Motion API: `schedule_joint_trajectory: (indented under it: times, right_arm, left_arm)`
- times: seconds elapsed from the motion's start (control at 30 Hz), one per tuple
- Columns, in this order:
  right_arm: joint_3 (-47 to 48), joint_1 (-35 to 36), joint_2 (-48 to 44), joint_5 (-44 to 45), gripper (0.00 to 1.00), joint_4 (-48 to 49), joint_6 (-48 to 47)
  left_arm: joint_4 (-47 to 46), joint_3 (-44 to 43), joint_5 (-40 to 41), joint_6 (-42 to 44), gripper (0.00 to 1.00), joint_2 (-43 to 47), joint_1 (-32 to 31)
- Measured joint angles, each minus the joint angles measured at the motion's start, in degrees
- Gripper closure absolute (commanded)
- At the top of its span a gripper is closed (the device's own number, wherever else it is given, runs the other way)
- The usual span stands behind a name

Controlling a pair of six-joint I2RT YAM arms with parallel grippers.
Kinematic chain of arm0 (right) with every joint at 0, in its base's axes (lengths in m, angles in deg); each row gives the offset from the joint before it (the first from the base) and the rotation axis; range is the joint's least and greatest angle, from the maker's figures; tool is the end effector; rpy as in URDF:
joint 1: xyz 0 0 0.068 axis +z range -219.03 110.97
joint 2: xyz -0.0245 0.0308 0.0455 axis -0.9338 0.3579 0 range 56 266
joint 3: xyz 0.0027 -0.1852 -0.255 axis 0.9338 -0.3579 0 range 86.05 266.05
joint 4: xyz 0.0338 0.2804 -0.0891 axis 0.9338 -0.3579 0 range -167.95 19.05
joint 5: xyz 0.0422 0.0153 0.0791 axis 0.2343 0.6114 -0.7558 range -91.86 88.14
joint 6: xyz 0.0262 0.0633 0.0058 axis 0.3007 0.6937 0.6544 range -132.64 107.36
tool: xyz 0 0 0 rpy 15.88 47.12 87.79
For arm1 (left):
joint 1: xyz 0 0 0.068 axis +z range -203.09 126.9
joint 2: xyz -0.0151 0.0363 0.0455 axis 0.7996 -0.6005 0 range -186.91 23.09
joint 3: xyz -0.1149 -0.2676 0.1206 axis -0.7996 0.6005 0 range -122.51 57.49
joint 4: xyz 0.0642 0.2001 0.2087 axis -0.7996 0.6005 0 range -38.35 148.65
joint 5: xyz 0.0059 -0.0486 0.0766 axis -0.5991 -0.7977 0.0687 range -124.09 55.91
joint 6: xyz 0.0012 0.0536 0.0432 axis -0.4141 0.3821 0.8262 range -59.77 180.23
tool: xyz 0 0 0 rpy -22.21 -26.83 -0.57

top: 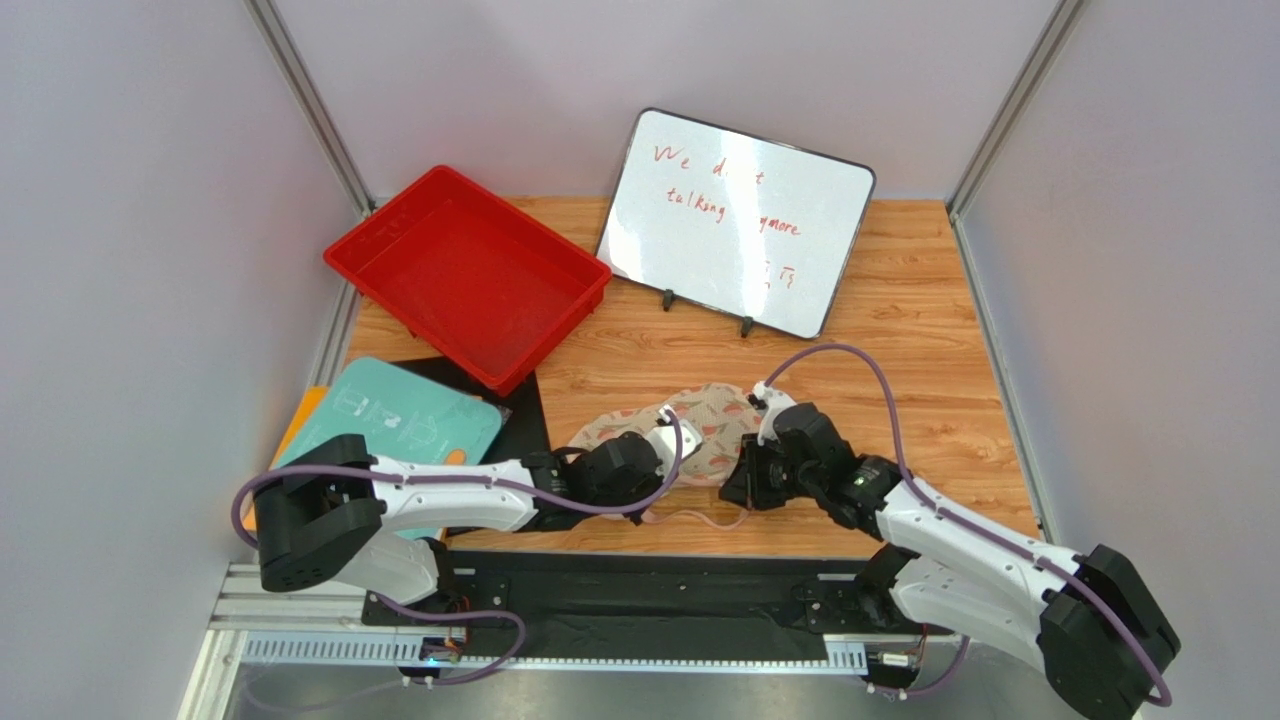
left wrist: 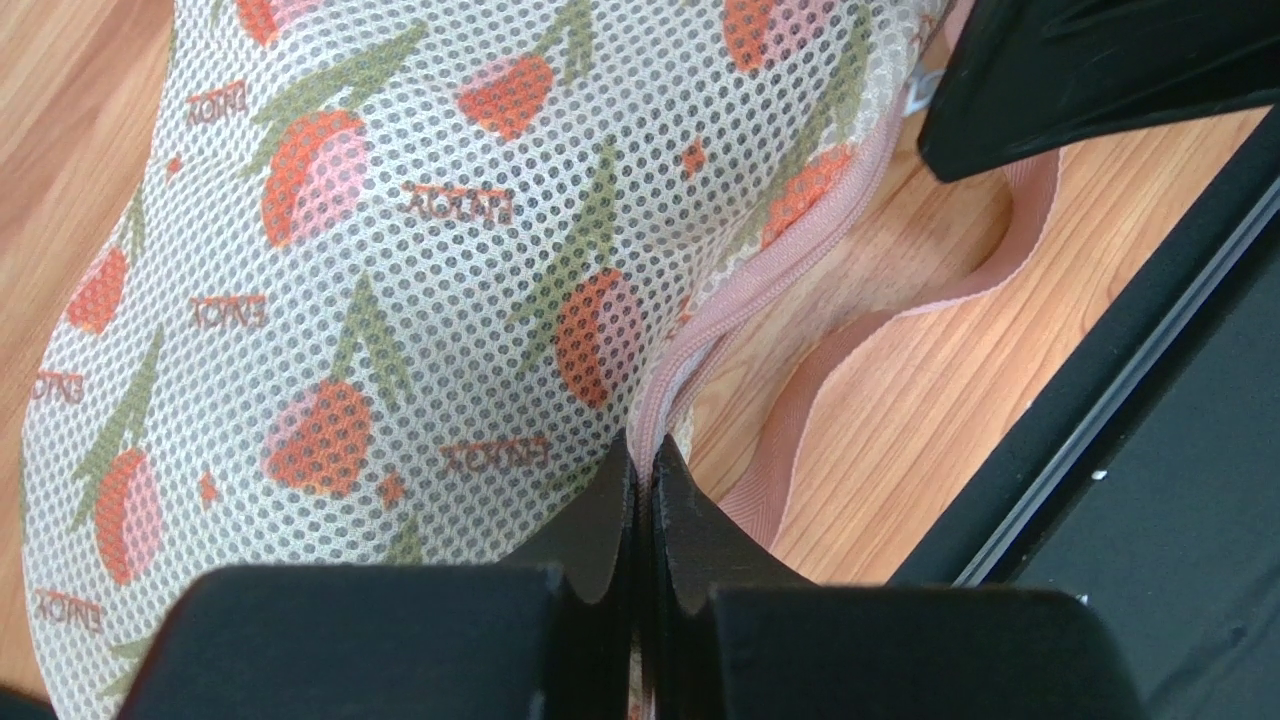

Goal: Unzip the laundry bag and remove the bra
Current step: Unzip the laundry bag at the center of the board.

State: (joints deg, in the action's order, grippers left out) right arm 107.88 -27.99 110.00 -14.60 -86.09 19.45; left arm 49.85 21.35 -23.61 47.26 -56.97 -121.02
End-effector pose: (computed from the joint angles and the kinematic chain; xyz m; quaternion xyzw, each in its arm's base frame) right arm 0.1403 0.1383 0.1689 -0.1124 0.9197 0.2986 0.2290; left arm 0.1247 -0.2806 0.1780 0.3870 0.8246 -0.1987 0.3618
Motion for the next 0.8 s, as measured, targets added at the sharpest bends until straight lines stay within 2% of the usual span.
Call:
schedule_joint_trajectory:
  times: [0.1, 0.17, 0.2, 0.23, 0.3, 0.33, 0.63, 0.8]
  right_arm:
    - [0.0, -0.07, -0.57, 0.5, 1.0, -0.96, -0.02]
    - [0.17, -0.09, -0.83, 0.57, 1.0, -1.38, -0.07]
    - [0.31, -0.11, -0.83, 0.57, 1.0, -1.57, -0.13]
    - [0.44, -0.11, -0.83, 0.57, 1.0, -1.7, -0.24]
    - [0.61, -0.11, -0.83, 0.55, 1.0, -1.88, -0.44]
    - [0.63, -0.17, -0.85, 0.55, 1.0, -1.9, -0.46]
    - [0.63, -0.33, -1.33, 0.13, 1.0, -1.7, -0.44]
    - [0.63, -0.37, -1.33, -0.57, 1.0, -1.29, -0.42]
  left_arm:
    - [0.52, 0.48, 0.24, -0.04, 1.0, 0.92, 0.02]
    - [0.68, 0.52, -0.24, 0.09, 0.87, 1.29, 0.02]
    - [0.72, 0.52, -0.55, 0.28, 0.6, 1.42, 0.02]
    - [0.79, 0.52, -0.76, 0.5, 0.44, 1.46, 0.02]
    - [1.03, 0.5, -1.01, 0.94, 0.26, 1.55, 0.02]
    - [1.27, 0.44, -1.22, 1.14, 0.21, 1.6, 0.02]
    - [0.33, -2.97, -6.47, 3.93, 0.2, 3.04, -0.85]
    - [-2.29, -7.5, -9.38, 5.29, 0.2, -0.66, -1.53]
